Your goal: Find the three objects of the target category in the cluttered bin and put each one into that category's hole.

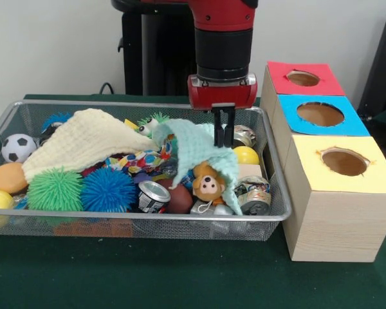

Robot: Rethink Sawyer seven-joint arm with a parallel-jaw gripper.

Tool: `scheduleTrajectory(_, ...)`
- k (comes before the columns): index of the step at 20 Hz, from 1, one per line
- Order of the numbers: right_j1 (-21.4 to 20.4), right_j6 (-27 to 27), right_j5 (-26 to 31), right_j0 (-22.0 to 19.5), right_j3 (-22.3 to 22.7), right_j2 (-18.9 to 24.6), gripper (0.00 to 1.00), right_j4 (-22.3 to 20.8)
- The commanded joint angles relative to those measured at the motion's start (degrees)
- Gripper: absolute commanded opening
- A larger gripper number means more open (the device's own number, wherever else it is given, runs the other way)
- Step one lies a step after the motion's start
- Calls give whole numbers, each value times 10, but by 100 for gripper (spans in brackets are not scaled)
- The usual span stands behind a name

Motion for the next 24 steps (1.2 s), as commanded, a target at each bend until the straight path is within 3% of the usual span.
scheduleTrajectory(1,-55,-61,128,-42,32,78,0,6)
scheduleTrajectory(10,-62,-43,136,-67,47,110,0,3)
scheduleTrajectory(24,-36,-3,90,-41,33,87,0,-27)
